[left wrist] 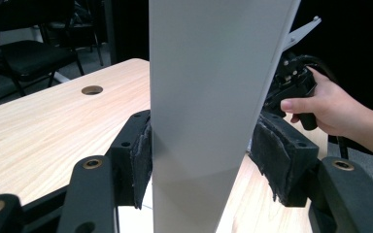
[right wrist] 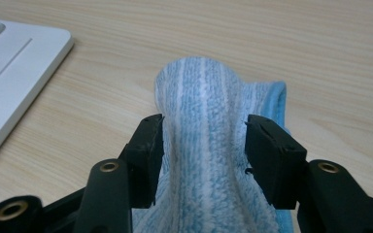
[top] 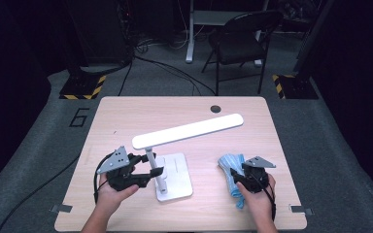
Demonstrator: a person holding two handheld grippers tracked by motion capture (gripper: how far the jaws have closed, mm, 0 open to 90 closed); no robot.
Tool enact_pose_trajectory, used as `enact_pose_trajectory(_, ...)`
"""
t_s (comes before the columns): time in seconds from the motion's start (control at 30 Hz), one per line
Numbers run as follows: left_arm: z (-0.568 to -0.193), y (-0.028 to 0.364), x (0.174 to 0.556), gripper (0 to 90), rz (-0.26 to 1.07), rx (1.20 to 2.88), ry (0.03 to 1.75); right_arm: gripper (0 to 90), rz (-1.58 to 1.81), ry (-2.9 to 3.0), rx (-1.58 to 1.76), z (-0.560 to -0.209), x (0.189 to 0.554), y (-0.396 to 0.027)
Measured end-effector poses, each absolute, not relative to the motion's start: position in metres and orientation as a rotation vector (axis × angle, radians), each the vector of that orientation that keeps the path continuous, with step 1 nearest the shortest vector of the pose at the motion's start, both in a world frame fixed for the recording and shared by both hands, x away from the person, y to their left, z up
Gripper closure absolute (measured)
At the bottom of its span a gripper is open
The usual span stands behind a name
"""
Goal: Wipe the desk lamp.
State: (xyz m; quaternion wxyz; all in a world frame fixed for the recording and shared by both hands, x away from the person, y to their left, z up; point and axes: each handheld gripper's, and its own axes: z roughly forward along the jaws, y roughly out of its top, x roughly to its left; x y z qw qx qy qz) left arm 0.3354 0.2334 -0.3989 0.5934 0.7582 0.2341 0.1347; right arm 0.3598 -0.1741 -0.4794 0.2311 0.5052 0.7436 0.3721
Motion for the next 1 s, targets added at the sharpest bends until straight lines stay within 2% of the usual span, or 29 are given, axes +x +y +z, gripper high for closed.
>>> enact_pose_trajectory(0.43,-0.397,0.234,0.335,41.5,0.295,1.778,0.538,50.5,1.073,2.037,1.307,-0.465,0.351,-0.162)
enact_pose_trajectory(0.63,-0.396,0.236,0.334,41.6,0.262,1.789,0.526,58.9,1.128,2.100,1.213,-0.460,0.345,-0.146)
enact_pose_trajectory(1.0,-0.395,0.236,0.334,44.6,0.265,1.793,0.536,59.9,1.154,2.161,1.121,-0.461,0.341,-0.126)
